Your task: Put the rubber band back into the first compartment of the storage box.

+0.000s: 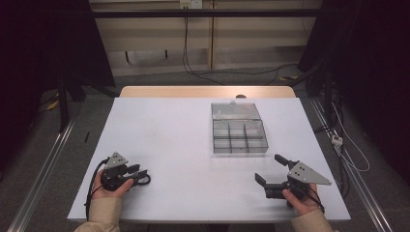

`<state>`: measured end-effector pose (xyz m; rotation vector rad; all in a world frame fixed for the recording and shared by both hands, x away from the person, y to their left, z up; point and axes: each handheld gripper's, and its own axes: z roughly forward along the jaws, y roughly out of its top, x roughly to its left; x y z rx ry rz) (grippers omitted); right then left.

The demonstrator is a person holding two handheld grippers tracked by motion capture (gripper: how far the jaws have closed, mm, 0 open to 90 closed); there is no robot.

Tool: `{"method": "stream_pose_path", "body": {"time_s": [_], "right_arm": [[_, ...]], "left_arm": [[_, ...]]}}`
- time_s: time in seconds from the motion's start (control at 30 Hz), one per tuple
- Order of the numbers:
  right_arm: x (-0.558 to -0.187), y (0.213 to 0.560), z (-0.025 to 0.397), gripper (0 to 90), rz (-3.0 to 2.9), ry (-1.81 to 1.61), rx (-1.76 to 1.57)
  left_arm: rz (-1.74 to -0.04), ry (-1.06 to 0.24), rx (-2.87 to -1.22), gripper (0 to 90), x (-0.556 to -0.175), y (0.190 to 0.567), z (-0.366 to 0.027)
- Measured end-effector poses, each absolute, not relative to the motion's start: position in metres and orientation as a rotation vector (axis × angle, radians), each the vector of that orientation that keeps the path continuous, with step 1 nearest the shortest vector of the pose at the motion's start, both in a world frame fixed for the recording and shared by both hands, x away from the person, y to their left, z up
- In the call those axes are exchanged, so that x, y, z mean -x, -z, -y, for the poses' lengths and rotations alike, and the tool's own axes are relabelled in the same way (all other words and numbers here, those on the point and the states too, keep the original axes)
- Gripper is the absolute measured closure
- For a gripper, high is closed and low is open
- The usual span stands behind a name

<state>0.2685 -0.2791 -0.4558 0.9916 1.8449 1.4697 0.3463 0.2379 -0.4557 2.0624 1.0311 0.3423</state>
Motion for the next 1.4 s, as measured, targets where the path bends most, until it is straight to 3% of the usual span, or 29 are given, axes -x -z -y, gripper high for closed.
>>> {"method": "stream_pose_path", "body": {"time_s": [0.2,0.37,0.43,1.4], "right_arm": [[-0.268,0.455,0.279,2.6,-1.843,-1.469,-0.992],[-0.268,0.455,0.279,2.6,-1.839,-1.470,-0.990],[-0.268,0.455,0.279,2.6,-1.841,-1.468,-0.990],[-0.269,0.455,0.280,2.1,-1.842,-1.484,-0.994]], "left_arm": [[-1.045,-0.352,-2.092,65.5,-0.347,0.456,-0.238],[-1.042,-0.373,-2.123,76.4,-0.345,0.455,-0.233],[-1.021,-0.339,-2.131,86.8,-0.346,0.455,-0.233],[-1.039,-0.289,-2.038,88.3,-0.361,0.442,-0.219]]}}
